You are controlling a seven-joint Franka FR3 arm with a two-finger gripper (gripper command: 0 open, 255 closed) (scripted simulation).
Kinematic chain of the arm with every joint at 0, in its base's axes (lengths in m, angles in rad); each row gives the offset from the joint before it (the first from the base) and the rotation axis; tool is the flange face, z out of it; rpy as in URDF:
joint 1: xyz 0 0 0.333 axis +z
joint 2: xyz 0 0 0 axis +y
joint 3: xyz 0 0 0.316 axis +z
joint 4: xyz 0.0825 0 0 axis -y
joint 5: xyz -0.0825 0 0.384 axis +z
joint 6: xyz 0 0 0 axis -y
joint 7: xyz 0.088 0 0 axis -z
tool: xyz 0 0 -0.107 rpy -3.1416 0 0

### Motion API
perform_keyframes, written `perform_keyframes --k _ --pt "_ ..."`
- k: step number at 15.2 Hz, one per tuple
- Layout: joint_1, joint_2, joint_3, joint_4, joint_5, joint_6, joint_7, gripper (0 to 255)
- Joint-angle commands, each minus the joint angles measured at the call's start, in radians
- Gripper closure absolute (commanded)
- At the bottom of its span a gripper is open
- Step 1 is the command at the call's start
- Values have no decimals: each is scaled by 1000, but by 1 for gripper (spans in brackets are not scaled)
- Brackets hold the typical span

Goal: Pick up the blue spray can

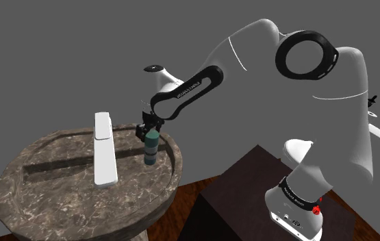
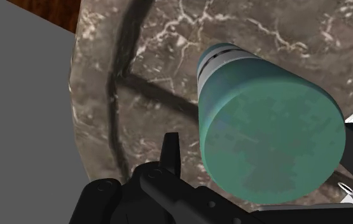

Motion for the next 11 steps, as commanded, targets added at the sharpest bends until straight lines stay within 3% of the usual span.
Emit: perform_keyframes --k 1,11 --pt "1 5 -1 3 -1 2 0 255" --pt "-1 -8 1 -2 2 -5 -1 255"
